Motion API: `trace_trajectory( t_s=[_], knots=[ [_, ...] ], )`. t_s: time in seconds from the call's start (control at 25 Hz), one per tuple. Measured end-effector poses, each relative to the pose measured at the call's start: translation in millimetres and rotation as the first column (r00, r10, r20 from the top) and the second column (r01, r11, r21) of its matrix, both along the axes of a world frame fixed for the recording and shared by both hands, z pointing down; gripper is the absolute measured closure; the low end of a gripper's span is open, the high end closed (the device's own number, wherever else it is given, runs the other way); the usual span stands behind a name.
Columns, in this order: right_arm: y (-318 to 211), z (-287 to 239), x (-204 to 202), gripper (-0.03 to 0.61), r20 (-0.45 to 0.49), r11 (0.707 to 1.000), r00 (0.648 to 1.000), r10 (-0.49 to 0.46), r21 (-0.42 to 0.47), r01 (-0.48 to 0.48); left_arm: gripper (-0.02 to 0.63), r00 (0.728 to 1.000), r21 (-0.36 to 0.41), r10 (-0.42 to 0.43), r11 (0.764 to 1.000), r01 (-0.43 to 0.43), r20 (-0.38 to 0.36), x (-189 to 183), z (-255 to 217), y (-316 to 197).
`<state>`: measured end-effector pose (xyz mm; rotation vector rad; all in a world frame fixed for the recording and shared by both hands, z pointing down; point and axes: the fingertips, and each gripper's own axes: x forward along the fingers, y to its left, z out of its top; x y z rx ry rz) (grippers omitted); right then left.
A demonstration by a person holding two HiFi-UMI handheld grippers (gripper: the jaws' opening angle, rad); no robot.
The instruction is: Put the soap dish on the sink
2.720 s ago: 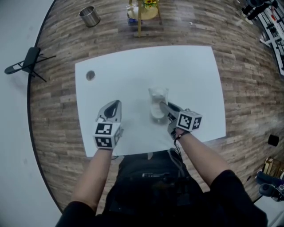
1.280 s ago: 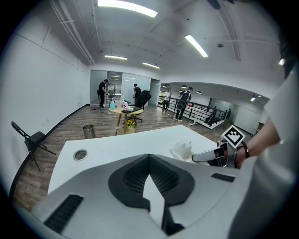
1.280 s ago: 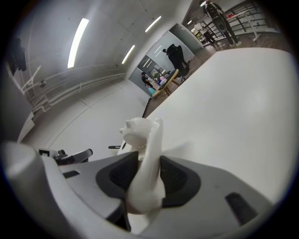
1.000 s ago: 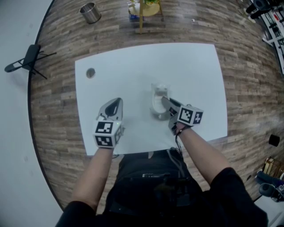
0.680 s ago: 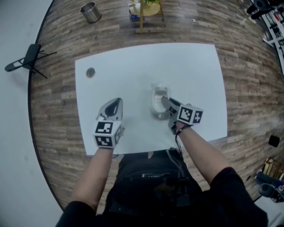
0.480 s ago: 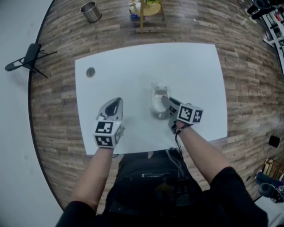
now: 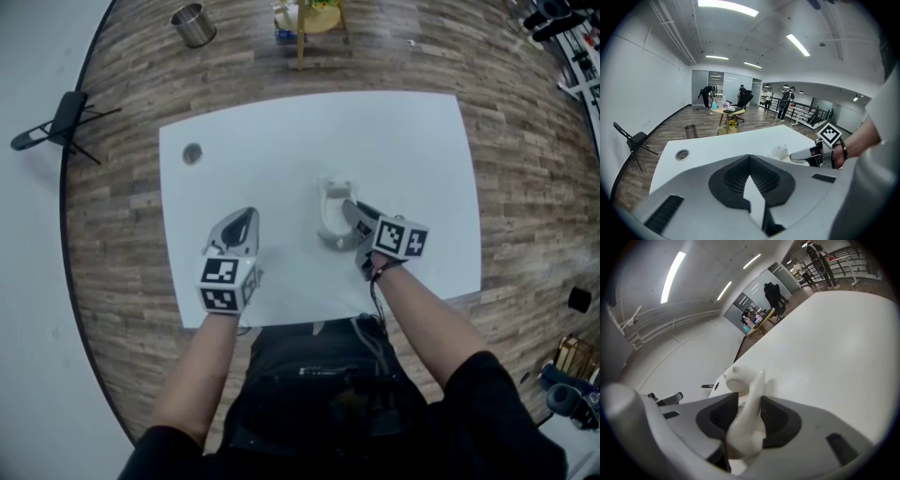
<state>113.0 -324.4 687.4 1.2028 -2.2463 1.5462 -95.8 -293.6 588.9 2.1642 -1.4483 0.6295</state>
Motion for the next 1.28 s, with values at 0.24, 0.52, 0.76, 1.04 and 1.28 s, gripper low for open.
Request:
trace_trajectory(
  t_s=[0.24, 0.52, 0.76, 1.04, 1.28],
  knots=[
    [-1.6, 2.1, -0.2, 0.423, -0.003, 1.000, 1.000, 0.012, -0.012, -0.012, 0.624, 1.000, 0.002, -0.007, 1.000, 0.007, 0.000, -5.0, -1.7, -1.9],
    [-3.7, 5.4, 0.6, 0.423, -0.015, 1.000, 1.000, 0.024, -0.014, -0.025, 0.624, 1.000, 0.001, -0.015, 1.000, 0.015, 0.004, -10.1, -1.6, 1.1],
    [-5.7, 4.8, 0.9, 0.423, -0.022, 0.999, 0.999, 0.036, -0.010, -0.036, 0.624, 1.000, 0.001, -0.023, 1.000, 0.023, 0.006, -16.2, -3.0, 2.8],
    [-5.8, 5.8, 1.9, 0.423, -0.005, 0.998, 0.998, 0.060, -0.027, -0.060, 0.624, 1.000, 0.002, -0.028, 1.000, 0.028, 0.005, -20.6, -4.4, 7.1],
    [-8.7, 2.0, 4.7, 0.423, 0.000, 0.997, 0.997, 0.077, -0.008, -0.077, 0.624, 0.999, 0.009, -0.033, 0.999, 0.033, 0.008, -23.4, -8.4, 8.8]
  ],
)
